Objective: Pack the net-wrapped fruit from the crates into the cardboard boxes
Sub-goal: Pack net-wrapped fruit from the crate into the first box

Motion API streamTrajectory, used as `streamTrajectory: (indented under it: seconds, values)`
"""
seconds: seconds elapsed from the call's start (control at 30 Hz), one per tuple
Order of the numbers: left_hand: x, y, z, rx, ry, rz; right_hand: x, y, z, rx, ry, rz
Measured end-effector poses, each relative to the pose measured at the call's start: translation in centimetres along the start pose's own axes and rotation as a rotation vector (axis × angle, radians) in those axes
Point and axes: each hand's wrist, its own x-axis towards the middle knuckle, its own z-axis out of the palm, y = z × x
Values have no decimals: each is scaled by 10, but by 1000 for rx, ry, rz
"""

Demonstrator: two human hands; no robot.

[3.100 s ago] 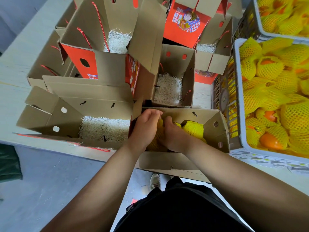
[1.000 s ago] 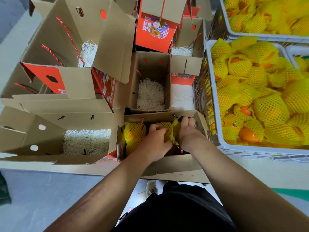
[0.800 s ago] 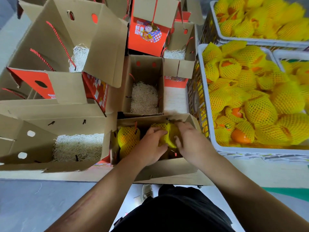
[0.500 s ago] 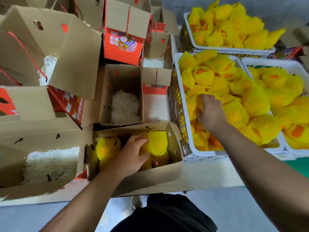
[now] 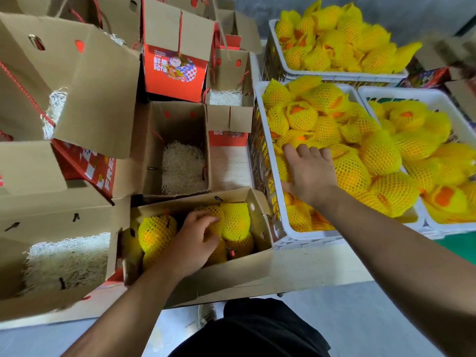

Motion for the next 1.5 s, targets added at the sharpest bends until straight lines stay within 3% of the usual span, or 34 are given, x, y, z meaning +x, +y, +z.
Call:
streamTrajectory:
  seconds: [0.17,0.27,0.33,0.4,0.47,0.53,0.67,0.77,0.83,0.9,1.0,1.2,1.5]
  values:
    - [0,-1,-7,-67,-13,-25,-17,-4,-39,312,128,141]
    - [1,-2,-16,-227,-25,-72,-35,-37,-67,825,220,210]
    - [4,1,-22,-472,-23,-194,-47,-72,-77,1207,97,224]
    - [9,2,-26,-662,-8,-347,-54,-108,-69,1313,-170,215]
    - [14,1,-28,-828,11,-450,-57,-138,-52,1269,-467,213]
    - [15,2,-31,-875,-4,-429,-56,-160,-32,1187,-735,263]
    - [2,2,-33,-666,-60,-331,-53,-184,-3,879,-938,290]
    - [-14,-7,-34,-429,52,-124,-54,-187,7,767,-928,247]
    - [-27,-17,-36,-153,141,-19,-53,-187,8,712,-943,222]
    - [-37,-23,-37,145,93,31,-50,-182,7,670,-987,187]
    - [-43,-24,-32,327,-100,-12,-46,-168,2,672,-996,125]
    - [-40,-18,-33,623,-91,-87,-51,-184,-5,598,-932,35]
    - [-45,-24,-29,476,50,-16,-62,-164,-4,691,-735,74]
